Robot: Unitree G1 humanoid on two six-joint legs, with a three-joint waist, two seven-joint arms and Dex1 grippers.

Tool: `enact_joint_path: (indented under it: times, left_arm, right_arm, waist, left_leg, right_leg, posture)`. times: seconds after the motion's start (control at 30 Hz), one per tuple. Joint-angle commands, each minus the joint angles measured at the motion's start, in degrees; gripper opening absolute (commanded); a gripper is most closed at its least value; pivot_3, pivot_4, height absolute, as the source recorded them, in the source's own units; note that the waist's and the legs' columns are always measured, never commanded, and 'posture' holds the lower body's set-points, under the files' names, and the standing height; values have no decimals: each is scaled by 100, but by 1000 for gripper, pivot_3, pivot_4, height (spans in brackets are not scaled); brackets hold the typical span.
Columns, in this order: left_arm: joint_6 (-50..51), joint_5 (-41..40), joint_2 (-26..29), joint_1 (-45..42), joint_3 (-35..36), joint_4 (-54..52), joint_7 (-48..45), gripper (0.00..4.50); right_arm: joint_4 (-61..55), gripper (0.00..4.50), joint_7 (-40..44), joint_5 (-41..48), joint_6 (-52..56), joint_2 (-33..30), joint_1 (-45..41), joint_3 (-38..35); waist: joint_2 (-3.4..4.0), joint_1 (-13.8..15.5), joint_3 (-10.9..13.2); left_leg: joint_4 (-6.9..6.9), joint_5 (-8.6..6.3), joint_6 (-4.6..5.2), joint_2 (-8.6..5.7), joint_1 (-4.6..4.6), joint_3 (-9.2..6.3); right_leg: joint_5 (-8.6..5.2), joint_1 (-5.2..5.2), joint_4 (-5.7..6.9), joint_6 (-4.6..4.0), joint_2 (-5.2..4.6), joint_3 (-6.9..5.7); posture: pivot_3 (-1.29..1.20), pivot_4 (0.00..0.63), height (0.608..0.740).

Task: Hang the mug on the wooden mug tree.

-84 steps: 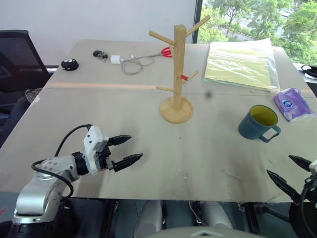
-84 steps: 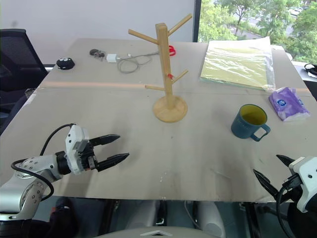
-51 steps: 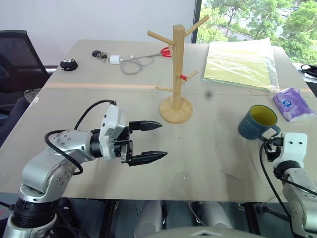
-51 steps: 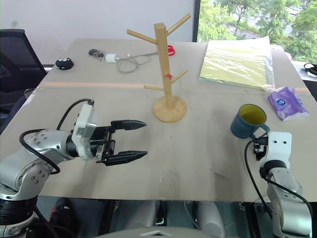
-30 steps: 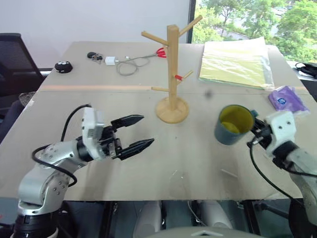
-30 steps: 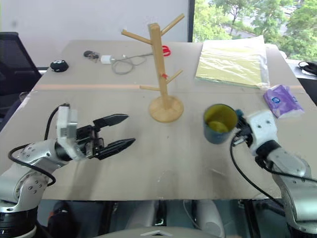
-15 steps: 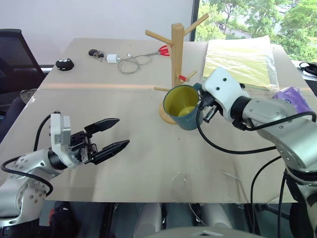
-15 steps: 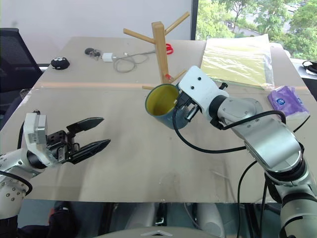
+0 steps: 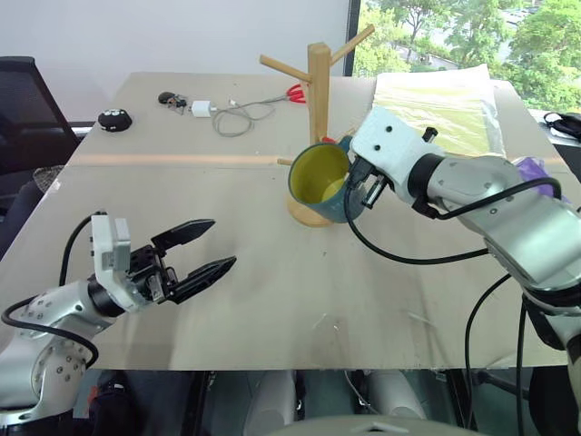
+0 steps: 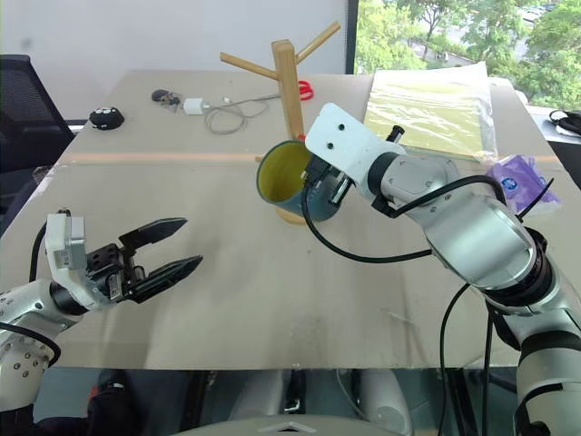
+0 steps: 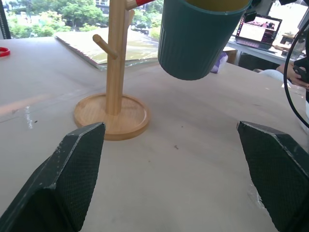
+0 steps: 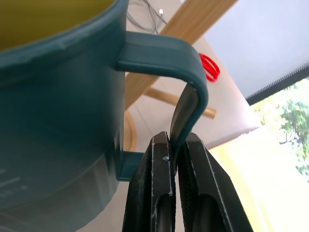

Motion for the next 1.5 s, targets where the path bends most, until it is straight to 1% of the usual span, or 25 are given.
enact_joint_path:
  times: [0.03, 0.13, 0.33, 0.43, 0.63, 0.8, 0.83, 0.87, 0.93, 0.97, 1.0, 1.03, 1.13, 1.2, 1.27, 1.33, 1.4, 1.43, 1.5]
  left_arm:
    - [-159, -34, -17, 34, 192, -183, 5, 4500]
    - [-167, -102, -23, 86, 255, -213, -12, 4500]
    - [316, -1077, 79, 377, 735, -500, -178, 4500]
    - [452, -1329, 144, 434, 988, -542, -130, 4500]
    - [529, -1566, 69, 546, 1316, -599, 31, 4500]
    - [464, -1567, -39, 630, 1350, -660, 120, 4500]
    - [453, -1562, -56, 645, 1343, -674, 131, 4500]
    - [443, -1551, -75, 656, 1322, -689, 139, 4500]
    - [451, -1555, -107, 702, 1291, -753, 149, 4500]
    - [464, -1559, -115, 722, 1273, -785, 149, 4500]
    - [506, -1587, -113, 743, 1237, -827, 157, 4500]
    - [532, -1536, -113, 772, 1145, -869, 171, 4500]
    - [545, -1401, -111, 813, 923, -915, 193, 4500]
    - [493, -1016, -91, 748, 609, -888, 362, 4500]
    - [524, -765, -44, 695, 383, -818, 475, 4500]
    - [500, -292, 65, 692, 106, -688, 561, 4500]
    - [475, -31, 140, 681, -43, -564, 554, 4500]
    - [453, 59, 166, 664, -77, -491, 547, 4500]
    - [454, 203, 224, 621, -122, -356, 526, 4500]
  right_arm:
    - [55, 26, 103, -214, -286, 20, -279, 31]
    - [351, 26, 138, -335, -452, 113, -404, 89]
    - [685, 26, 282, -501, -732, 305, -472, 161]
    - [818, 26, 372, -601, -864, 379, -464, 195]
    - [1030, 26, 528, -781, -1095, 510, -420, 262]
    - [1356, 26, 607, -951, -1331, 684, -281, 404]
    - [1410, 618, 641, -964, -1358, 710, -245, 386]
    - [1434, 918, 676, -937, -1360, 721, -219, 254]
    - [1232, 1829, 860, -836, -1249, 541, -154, 12]
    - [1033, 2393, 1013, -711, -1180, 418, -56, -135]
    - [760, 2891, 1196, -495, -1037, 297, 92, -352]
    - [459, 3342, 1331, -225, -814, 267, 261, -726]
    - [-90, 3342, 1507, 402, -368, 405, 605, -1665]
    - [-468, 3342, 1788, 823, -435, 280, 1083, -2342]
    - [-702, 3342, 1956, 1123, -458, 142, 1461, -2816]
    - [-941, 3342, 2156, 1479, -473, 51, 2105, -3487]
    - [-1099, 3342, 2327, 1554, -857, -113, 2852, -3949]
    - [-1120, 3612, 2428, 1686, -881, -135, 3313, -4281]
    - [-1203, 4142, 2820, 1801, -1258, -276, 4410, -4830]
  waist:
    - [0, -1, 0]
    - [0, -3, 0]
    - [-1, -12, 0]
    - [0, -7, 0]
    - [0, -7, 0]
    - [-1, -8, 0]
    - [0, -8, 0]
    - [-1, -8, 0]
    - [1, -6, 1]
    - [0, 5, 0]
    - [0, 20, 0]
    - [-1, 34, 0]
    - [-1, 4, 1]
    - [-2, 9, 0]
    - [-2, 23, 0]
    - [-7, 36, -3]
    - [-9, 51, -5]
    - [-5, 43, -2]
    - [-15, 54, -7]
  left_leg:
    - [0, 0, 0, 0, 0, 1]
    - [0, 0, 0, 0, 0, 1]
    - [-1, 0, -1, 2, 0, 2]
    - [-1, 0, -1, 3, 0, 1]
    - [0, 0, -1, 1, 1, 4]
    - [-1, 1, -2, 1, 2, 4]
    - [-1, 1, -2, 1, 2, 5]
    - [-1, 1, -2, 1, 2, 6]
    - [-1, 1, -2, 1, 2, 6]
    - [-2, 1, -2, 1, 2, 7]
    - [-2, 0, -2, 1, 2, 6]
    - [-2, 0, -2, 1, 0, 4]
    - [-2, -1, -1, 1, -3, 3]
    - [-6, -1, 0, 3, 3, 4]
    - [-9, -11, 17, 2, 7, -4]
    - [-7, -12, 19, 1, 9, -2]
    - [-8, -14, 22, 0, 13, -8]
    - [-8, -15, 23, 0, 19, -6]
    - [-8, -15, 24, -1, 17, -4]
  right_leg:
    - [0, 0, 0, 0, 0, 0]
    - [0, 0, 0, 0, 0, 0]
    - [0, -1, -1, -1, -5, 1]
    - [-1, -1, -1, -2, -11, 0]
    - [-2, 0, 0, -3, -1, 0]
    - [-2, 0, 0, -3, 0, 1]
    - [-2, 0, -1, -3, 0, 2]
    - [-2, 0, 0, -3, 1, 2]
    - [-2, 0, 0, -3, 1, 2]
    - [-2, -1, -1, -3, 1, 3]
    - [-2, 0, -2, -3, 0, 1]
    - [-2, 0, -4, -3, -1, 0]
    - [0, 0, -7, 0, -5, 0]
    - [-2, 1, -6, -3, -5, 3]
    - [-1, 9, -6, -2, 1, -3]
    - [-3, 10, -4, -6, 1, -1]
    - [-5, 18, -8, -8, 1, -6]
    - [-5, 25, -9, -8, 2, -4]
    - [-5, 23, -10, -7, 2, -1]
  posture:
    - [0, 150, 740]
    - [0, 150, 740]
    - [0, 150, 740]
    - [0, 150, 740]
    - [0, 150, 740]
    - [0, 150, 740]
    - [0, 150, 740]
    - [0, 150, 740]
    - [0, 150, 740]
    - [0, 150, 740]
    - [0, 150, 740]
    - [0, 150, 740]
    - [0, 150, 740]
    - [0, 150, 740]
    - [0, 150, 740]
    - [0, 150, 740]
    - [0, 150, 740]
    - [0, 150, 740]
    - [0, 150, 740]
